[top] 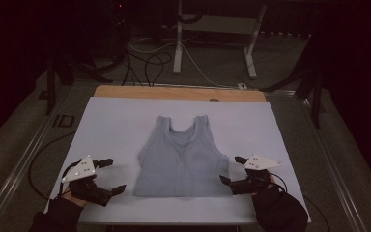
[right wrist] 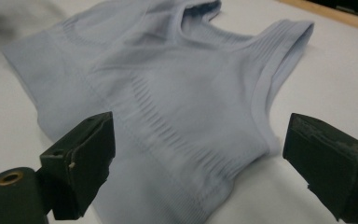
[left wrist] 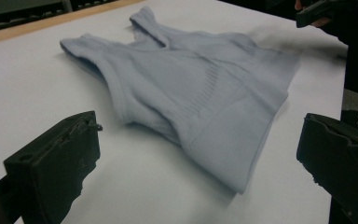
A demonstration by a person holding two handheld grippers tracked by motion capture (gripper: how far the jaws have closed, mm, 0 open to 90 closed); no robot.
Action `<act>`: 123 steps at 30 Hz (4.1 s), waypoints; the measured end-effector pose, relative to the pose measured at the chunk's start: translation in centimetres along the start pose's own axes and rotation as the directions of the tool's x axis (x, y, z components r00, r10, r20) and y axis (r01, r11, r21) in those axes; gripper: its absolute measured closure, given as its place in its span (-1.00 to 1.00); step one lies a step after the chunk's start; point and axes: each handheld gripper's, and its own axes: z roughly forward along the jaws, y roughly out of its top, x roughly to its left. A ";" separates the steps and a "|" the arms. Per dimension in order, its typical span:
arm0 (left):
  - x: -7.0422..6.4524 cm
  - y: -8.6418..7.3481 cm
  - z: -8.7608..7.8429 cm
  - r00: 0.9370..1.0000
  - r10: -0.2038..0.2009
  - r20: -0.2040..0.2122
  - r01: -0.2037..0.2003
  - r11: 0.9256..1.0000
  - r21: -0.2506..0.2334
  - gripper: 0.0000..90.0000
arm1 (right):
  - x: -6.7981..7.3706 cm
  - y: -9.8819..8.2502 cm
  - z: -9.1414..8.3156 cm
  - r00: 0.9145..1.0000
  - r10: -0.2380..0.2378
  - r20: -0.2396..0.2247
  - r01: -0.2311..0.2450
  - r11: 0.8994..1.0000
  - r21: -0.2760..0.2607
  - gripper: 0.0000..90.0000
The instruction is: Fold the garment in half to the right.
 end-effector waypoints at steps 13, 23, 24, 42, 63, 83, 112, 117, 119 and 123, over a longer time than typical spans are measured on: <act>-0.4 1.9 0.1 1.000 0.026 0.013 -0.026 1.000 0.014 -0.99 | -1.0 5.7 1.0 0.998 -0.068 -0.001 0.068 0.997 -0.047 -0.80; -0.7 2.8 0.1 0.999 0.024 -0.028 -0.023 0.998 0.052 -0.99 | -1.1 8.8 3.5 0.994 -0.106 -0.029 0.104 0.993 -0.054 -0.80; -0.7 2.8 0.1 0.999 0.024 -0.030 -0.023 0.998 0.051 -0.99 | -1.1 9.2 3.8 0.993 -0.114 -0.031 0.112 0.992 -0.054 -0.80; -3.5 3.4 1.8 0.995 0.007 -0.102 0.002 0.996 0.088 -0.99 | -0.5 13.8 9.7 0.980 -0.178 -0.086 0.172 0.983 -0.069 -0.80; -4.6 1.8 4.7 0.996 -0.001 -0.092 0.018 0.982 0.190 -0.99 | 0.8 16.4 16.7 0.971 -0.178 -0.160 0.171 0.983 -0.061 -0.80; -3.2 0.0 6.7 0.995 -0.055 -0.088 0.080 0.945 0.317 -0.89 | 0.1 17.4 23.1 0.970 -0.166 -0.178 0.175 0.984 0.033 -0.80; -3.6 -0.9 8.2 0.998 -0.046 -0.036 0.057 0.904 0.423 0.16 | -2.3 16.7 28.0 0.989 -0.065 -0.130 0.089 0.977 0.191 -0.67; -3.7 -0.6 8.6 0.998 -0.056 -0.025 0.061 0.906 0.419 0.41 | -2.7 16.4 28.6 0.993 -0.025 -0.117 0.048 0.979 0.199 -0.57; -3.8 -0.5 8.7 0.999 -0.051 -0.019 0.054 0.907 0.417 0.57 | -3.0 16.4 29.0 0.994 -0.018 -0.105 0.040 0.976 0.213 -0.51; -3.9 -0.1 8.7 0.998 -0.051 -0.020 0.055 0.917 0.396 0.86 | -3.4 16.6 29.5 0.998 -0.002 -0.063 0.016 0.973 0.229 -0.36</act>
